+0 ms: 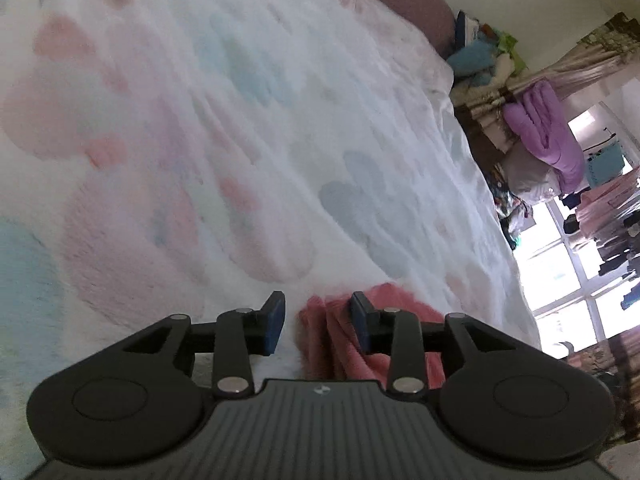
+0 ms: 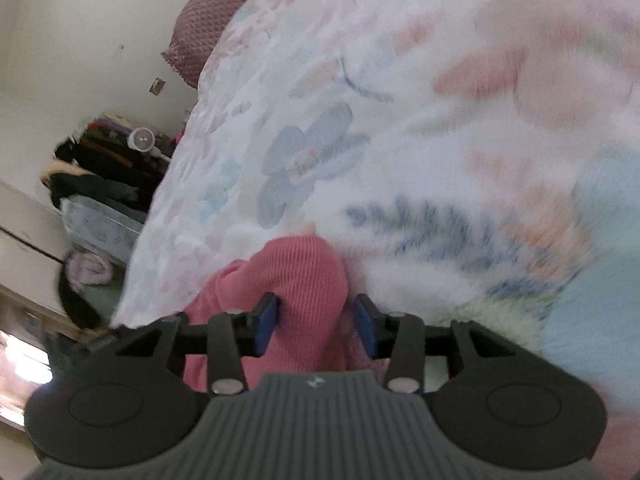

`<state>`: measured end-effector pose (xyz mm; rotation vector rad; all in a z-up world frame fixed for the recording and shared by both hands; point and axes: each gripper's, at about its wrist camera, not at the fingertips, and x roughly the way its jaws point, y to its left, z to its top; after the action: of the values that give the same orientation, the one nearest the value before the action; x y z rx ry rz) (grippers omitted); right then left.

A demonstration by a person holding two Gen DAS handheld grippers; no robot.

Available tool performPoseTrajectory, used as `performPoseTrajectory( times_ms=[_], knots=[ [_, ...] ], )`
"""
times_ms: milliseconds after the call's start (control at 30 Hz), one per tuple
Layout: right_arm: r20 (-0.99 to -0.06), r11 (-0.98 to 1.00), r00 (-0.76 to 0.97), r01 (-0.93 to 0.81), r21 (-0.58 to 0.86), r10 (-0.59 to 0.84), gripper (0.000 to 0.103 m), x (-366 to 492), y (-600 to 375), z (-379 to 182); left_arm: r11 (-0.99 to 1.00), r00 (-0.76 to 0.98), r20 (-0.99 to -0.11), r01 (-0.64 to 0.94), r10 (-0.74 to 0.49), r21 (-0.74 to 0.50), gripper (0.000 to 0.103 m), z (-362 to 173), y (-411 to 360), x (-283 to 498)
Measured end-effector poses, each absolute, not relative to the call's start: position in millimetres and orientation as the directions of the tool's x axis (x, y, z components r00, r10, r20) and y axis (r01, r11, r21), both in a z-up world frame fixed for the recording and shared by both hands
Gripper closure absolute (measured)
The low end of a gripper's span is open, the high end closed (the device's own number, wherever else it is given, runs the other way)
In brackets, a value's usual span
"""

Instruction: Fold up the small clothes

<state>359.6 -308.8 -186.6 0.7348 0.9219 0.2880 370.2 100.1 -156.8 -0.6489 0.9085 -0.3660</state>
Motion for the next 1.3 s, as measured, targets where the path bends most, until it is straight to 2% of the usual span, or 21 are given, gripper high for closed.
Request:
performPoseTrajectory(
  times_ms=[67,133,200,300,400,433,467,533,633,733,867,1000,1067,1167,1300],
  knots=[
    [-0.640,0.798,0.625,0.043,0.601,0.448,0.064,351,-305,-166,0.788,0.601,-0.606,0.065,-0.521,-0.612,0.063,-139,93,358],
    [-0.650,0.866,0.662,0.000,0.499,0.374,0.073,344,-295,-146,0.833,0.630,-0.608,0.118,-0.484,-0.541,0.063,-122,78,347],
    [-0.646,0.909,0.686,-0.057,0.413,0.336,0.089,343,-279,-133,0.847,0.622,-0.607,0.186,-0.494,-0.498,0.064,-114,58,345],
    [-0.644,0.928,0.685,-0.138,0.345,0.341,0.095,352,-257,-128,0.874,0.599,-0.647,0.225,-0.472,-0.430,0.069,-117,29,354],
    [-0.668,0.944,0.673,-0.163,0.286,0.319,0.096,365,-242,-139,0.898,0.565,-0.704,0.194,-0.431,-0.394,0.080,-139,20,366],
    [-0.684,0.949,0.663,-0.146,0.280,0.304,0.096,370,-241,-147,0.902,0.548,-0.722,0.180,-0.423,-0.392,0.091,-147,21,370],
    [-0.700,0.951,0.652,-0.121,0.285,0.292,0.096,376,-243,-157,0.909,0.533,-0.741,0.167,-0.409,-0.381,0.096,-156,24,373],
    [-0.735,0.953,0.620,-0.069,0.295,0.272,0.096,388,-249,-178,0.906,0.515,-0.751,0.145,-0.413,-0.398,0.097,-164,30,379],
    [-0.740,0.949,0.617,-0.037,0.314,0.269,0.097,393,-255,-184,0.910,0.521,-0.752,0.145,-0.404,-0.388,0.097,-159,35,379],
    [-0.739,0.963,0.636,-0.026,0.267,0.222,0.097,383,-255,-171,0.931,0.552,-0.755,0.129,-0.354,-0.342,0.096,-143,38,370],
    [-0.700,0.960,0.671,-0.063,0.271,0.242,0.097,352,-253,-143,0.928,0.590,-0.721,0.172,-0.365,-0.330,0.095,-113,38,345],
    [-0.679,0.961,0.683,-0.138,0.241,0.269,0.096,315,-234,-126,0.893,0.573,-0.686,0.285,-0.449,-0.348,0.095,-92,14,308],
    [-0.681,0.963,0.681,-0.166,0.214,0.269,0.095,299,-222,-124,0.863,0.519,-0.691,0.351,-0.503,-0.365,0.089,-93,0,293],
    [-0.702,0.970,0.669,-0.181,0.166,0.244,0.095,284,-210,-132,0.907,0.515,-0.752,0.312,-0.412,-0.283,0.087,-112,-6,282],
    [-0.753,0.977,0.623,-0.132,0.167,0.212,0.095,281,-220,-157,0.905,0.446,-0.787,0.219,-0.425,-0.365,0.096,-140,17,291]
  ],
)
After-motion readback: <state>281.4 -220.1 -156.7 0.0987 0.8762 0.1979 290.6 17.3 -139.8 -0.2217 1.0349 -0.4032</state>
